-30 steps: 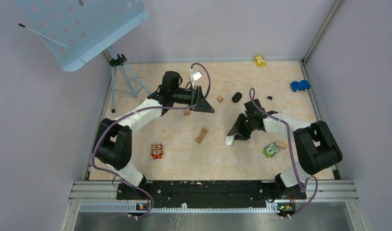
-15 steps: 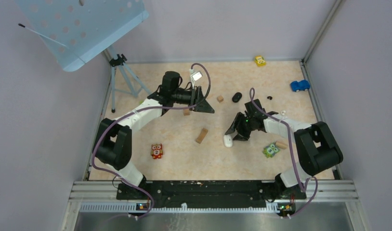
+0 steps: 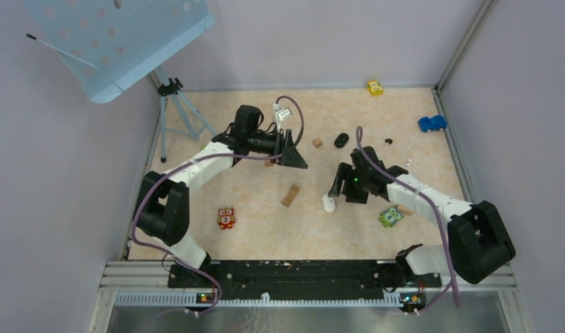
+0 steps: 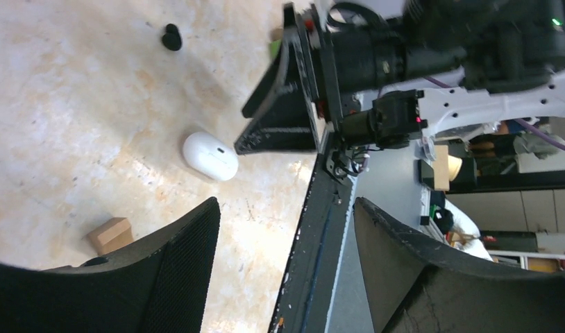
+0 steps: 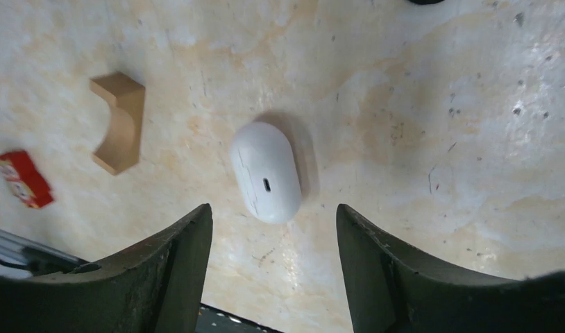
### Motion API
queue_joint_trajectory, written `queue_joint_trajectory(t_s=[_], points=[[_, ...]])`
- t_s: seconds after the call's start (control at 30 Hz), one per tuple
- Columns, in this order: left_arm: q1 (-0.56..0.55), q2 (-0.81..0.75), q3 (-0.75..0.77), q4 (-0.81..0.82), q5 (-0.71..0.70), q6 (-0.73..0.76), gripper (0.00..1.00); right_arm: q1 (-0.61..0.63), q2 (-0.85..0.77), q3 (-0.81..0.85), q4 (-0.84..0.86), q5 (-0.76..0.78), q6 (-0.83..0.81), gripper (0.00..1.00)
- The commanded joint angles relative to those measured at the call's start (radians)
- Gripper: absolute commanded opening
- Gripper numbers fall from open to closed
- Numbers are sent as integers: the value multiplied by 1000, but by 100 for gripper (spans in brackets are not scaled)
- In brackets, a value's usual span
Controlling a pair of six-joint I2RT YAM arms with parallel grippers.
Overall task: Insert the wireless bluetooth earbuds into the charging case
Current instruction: Place the charging case at the center of the board, then pick up the charging case from the center of the board.
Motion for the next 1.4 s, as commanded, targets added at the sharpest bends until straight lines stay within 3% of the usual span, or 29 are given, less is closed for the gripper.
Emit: queue_joint_trajectory(t_s=[0.0, 0.17, 0.3, 0.47, 0.7, 0.8, 0.93, 1.03, 1.13, 1.27, 1.37], points=[[2, -78, 46, -52, -125, 50, 77, 133, -1, 73, -97, 244, -99, 64], [5, -140, 26, -70, -346, 60, 88, 246, 68, 125, -135, 395, -61, 66], [7, -138, 48, -129, -349, 100, 91, 299, 89, 110, -79, 454, -57, 66], [7, -141, 19, -124, -362, 100, 91, 309, 178, 118, -51, 392, -114, 65], [8, -134, 18, -121, -435, 57, 92, 323, 254, 119, -36, 393, -131, 53], [8, -142, 3, -121, -528, -3, 98, 325, 246, 116, -32, 395, -125, 42], [8, -146, -35, -94, -560, -69, 99, 325, 196, 104, -9, 387, -133, 29], [11, -116, -13, -121, -494, -98, 99, 325, 121, 78, 33, 377, -152, 24], [19, -77, 20, -173, -322, -84, 99, 325, 17, 35, 90, 397, -167, 24], [17, -98, -139, 102, -104, -249, 99, 326, -123, -50, 223, 337, -231, 24], [16, -83, -188, 215, -52, -322, 94, 325, -178, -85, 263, 300, -248, 24]])
